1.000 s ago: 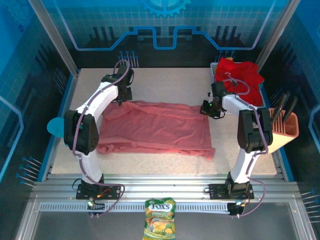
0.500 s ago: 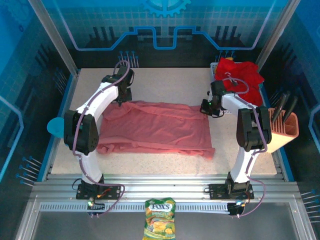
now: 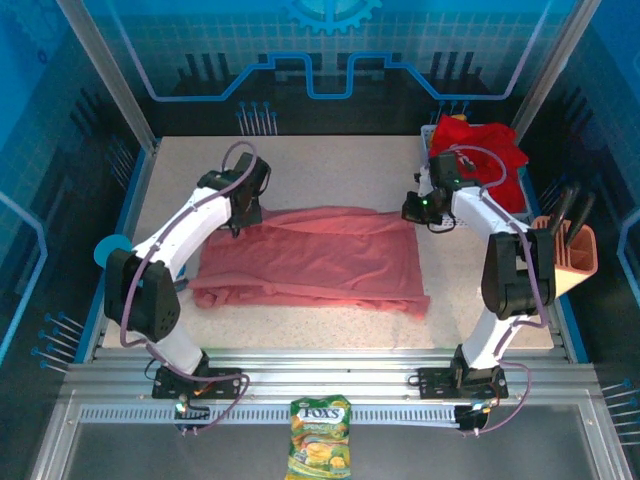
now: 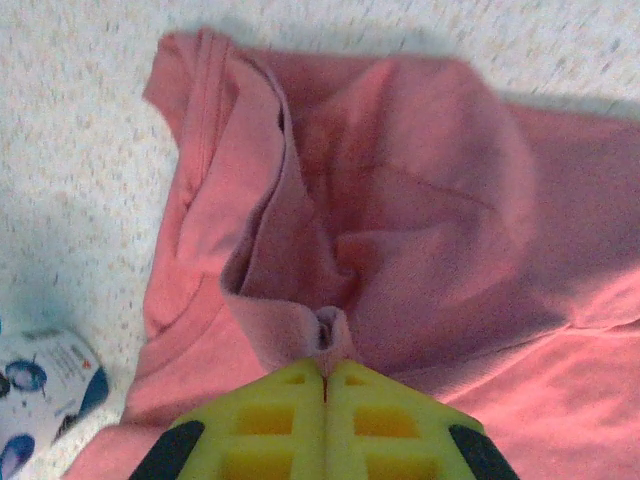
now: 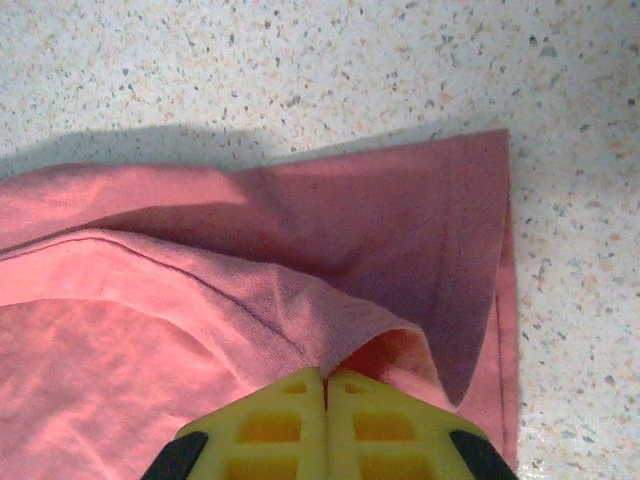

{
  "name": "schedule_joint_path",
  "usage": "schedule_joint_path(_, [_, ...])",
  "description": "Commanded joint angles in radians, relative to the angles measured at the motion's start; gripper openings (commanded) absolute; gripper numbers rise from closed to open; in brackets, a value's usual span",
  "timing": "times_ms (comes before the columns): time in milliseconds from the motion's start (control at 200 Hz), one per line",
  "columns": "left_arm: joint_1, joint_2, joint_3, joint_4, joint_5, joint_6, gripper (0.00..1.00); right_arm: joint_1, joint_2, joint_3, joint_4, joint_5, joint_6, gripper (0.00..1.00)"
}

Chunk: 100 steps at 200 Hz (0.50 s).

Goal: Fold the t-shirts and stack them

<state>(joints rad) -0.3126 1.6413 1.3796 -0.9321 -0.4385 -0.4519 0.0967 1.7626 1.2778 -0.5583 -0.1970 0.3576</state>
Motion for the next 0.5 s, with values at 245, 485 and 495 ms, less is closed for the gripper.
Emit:
schedule_joint_path(245, [-0.024, -0.05, -0.176, -0.022, -0.076, -0.093, 0.0, -0.035, -0.1, -0.171, -0.009, 0.035, 0.001, 0.0])
schedule_joint_path(485, [-0.016, -0.004, -0.184, -0.019, -0.141, -0.078, 0.0, -0.052, -0.085, -0.249, 0.031, 0.097, 0.026, 0.0])
schedule_joint_path(495, [-0.014, -0.003, -0.184, -0.018, -0.14, -0.078, 0.0, -0.055, -0.086, -0.252, 0.034, 0.098, 0.028, 0.0])
